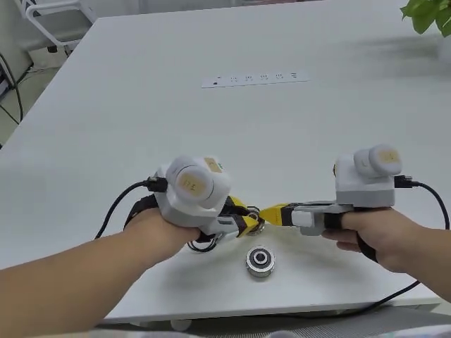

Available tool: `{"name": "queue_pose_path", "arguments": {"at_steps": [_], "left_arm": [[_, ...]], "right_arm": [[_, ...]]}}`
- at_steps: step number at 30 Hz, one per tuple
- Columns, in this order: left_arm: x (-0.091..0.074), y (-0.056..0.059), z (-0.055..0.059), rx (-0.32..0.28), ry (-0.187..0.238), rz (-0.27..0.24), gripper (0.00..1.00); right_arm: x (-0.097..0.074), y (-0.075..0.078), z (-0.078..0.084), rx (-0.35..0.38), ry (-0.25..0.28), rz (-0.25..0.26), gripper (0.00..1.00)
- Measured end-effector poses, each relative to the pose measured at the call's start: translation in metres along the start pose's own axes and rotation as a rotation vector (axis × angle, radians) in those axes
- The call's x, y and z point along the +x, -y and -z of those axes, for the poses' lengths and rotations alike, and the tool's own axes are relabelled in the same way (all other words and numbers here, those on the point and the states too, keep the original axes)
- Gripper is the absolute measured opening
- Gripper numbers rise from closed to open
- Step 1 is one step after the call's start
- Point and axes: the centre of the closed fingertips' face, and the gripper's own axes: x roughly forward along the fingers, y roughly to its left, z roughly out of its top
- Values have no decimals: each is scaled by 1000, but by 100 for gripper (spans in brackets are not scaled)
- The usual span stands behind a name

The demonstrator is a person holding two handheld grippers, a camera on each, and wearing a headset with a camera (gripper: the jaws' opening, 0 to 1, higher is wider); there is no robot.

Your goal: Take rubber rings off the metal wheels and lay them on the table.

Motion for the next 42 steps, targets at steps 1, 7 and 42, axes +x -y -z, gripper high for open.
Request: {"name": "queue_pose_path", "arguments": {"at_steps": [1, 7, 42], "left_arm": [[0, 0, 0, 1, -2, 2, 13], [0, 1, 0, 3, -15, 10, 14], [-86, 8, -15, -23, 98, 14, 47]], "right_arm": [[0, -1, 0, -3, -1, -1, 0], [-1, -1, 0, -6, -4, -4, 0], [-5, -12, -15, -33, 20, -25, 0]]}}
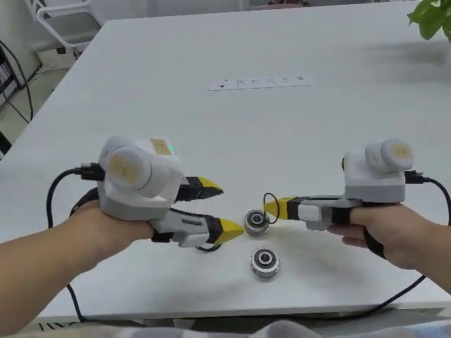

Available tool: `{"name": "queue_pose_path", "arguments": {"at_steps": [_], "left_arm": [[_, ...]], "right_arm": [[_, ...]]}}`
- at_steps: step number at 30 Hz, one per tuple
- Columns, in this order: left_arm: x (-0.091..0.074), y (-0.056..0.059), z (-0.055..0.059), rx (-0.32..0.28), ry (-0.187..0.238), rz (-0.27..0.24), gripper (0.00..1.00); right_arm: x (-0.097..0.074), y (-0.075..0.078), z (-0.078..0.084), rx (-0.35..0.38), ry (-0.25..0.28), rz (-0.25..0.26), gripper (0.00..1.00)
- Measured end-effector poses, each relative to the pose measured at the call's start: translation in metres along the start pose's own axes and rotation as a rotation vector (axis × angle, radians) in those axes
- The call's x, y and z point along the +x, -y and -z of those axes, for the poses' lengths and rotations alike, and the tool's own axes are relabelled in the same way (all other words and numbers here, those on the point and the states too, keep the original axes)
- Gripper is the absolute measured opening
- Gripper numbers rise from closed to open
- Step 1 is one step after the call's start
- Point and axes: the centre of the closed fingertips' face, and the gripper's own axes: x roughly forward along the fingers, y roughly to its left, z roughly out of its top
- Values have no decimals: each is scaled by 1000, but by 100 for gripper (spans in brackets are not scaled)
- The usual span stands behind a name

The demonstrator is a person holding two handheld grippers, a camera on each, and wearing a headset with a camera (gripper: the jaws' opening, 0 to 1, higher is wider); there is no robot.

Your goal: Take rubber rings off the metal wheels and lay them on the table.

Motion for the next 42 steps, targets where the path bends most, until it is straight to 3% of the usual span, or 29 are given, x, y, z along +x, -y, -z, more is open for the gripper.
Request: {"name": "queue_pose_path", "arguments": {"at_steps": [14, 25, 38, 42], "left_arm": [[-37, 5, 6, -36, 23, -39, 55], [-62, -1, 17, -54, 23, -92, 61], [-85, -3, 34, -97, 17, -130, 63], [-90, -5, 36, -102, 15, -142, 63]], "right_arm": [[7, -6, -4, -19, -15, -10, 0], [24, -18, -8, -54, -51, -34, 0], [53, -32, 2, -149, -156, -51, 0], [60, -29, 9, -203, -224, -33, 0]]}}
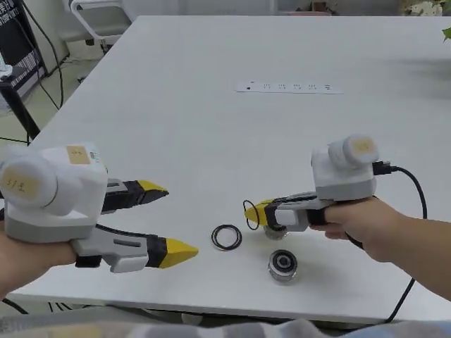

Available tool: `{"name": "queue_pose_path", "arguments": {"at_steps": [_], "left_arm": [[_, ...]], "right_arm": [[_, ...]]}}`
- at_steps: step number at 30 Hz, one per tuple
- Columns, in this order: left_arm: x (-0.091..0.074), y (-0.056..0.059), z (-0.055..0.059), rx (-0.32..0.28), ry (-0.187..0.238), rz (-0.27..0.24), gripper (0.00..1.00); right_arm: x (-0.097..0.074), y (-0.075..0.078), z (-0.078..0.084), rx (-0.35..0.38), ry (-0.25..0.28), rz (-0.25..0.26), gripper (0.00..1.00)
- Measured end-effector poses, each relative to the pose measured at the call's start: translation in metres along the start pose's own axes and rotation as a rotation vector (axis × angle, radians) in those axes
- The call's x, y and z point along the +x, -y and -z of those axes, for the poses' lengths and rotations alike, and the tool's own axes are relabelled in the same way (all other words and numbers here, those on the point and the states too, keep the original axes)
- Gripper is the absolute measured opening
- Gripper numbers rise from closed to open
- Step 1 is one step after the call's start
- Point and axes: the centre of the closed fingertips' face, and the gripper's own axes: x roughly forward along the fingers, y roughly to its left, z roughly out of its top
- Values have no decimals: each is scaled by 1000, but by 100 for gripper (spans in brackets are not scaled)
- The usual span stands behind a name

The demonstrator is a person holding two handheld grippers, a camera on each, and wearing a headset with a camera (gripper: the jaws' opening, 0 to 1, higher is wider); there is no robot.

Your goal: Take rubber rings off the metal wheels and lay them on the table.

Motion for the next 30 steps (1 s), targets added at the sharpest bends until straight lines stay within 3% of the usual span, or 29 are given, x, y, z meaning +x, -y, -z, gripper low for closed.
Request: {"name": "queue_pose_path", "arguments": {"at_steps": [12, 21, 30], "left_arm": [[-5, -6, 2, -7, -3, -18, 63], [-6, -6, 3, -5, -7, -19, 63], [-5, -5, 2, -1, -6, -17, 63]], "right_arm": [[21, 9, 12, -122, -159, 71, 0], [24, 7, 9, -158, -187, 86, 0], [21, 1, 2, -139, -146, 72, 3]]}}
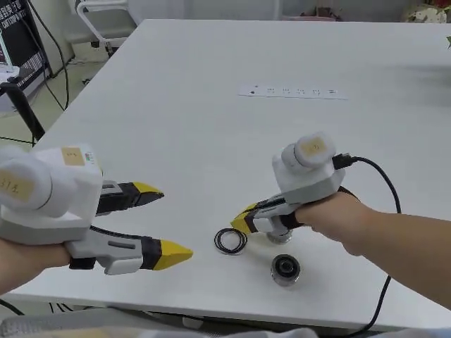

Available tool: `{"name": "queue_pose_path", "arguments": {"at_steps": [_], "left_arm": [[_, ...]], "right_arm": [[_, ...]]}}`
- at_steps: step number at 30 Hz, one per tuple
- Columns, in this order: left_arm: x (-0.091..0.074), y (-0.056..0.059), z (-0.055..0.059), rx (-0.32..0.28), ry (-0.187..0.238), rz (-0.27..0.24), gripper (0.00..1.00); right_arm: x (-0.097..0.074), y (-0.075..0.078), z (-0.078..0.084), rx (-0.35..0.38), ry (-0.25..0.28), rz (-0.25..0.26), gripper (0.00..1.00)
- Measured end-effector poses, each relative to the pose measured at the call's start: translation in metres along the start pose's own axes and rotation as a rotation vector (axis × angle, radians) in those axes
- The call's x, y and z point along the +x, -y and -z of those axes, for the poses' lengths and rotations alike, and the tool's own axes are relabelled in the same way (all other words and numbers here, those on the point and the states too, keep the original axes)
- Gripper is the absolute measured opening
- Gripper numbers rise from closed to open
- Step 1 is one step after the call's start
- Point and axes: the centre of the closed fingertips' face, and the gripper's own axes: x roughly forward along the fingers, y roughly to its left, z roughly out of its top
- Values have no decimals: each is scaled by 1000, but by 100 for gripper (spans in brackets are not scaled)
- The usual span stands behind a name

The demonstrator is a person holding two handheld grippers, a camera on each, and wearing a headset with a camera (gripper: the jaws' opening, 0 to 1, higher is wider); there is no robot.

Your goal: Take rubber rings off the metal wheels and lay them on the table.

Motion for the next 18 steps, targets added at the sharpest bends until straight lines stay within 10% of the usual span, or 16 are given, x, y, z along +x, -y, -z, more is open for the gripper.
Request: {"name": "queue_pose_path", "arguments": {"at_steps": [18], "left_arm": [[1, 2, -4, 8, 2, 7, 63]], "right_arm": [[-53, -6, -24, 42, 217, 2, 38]]}}
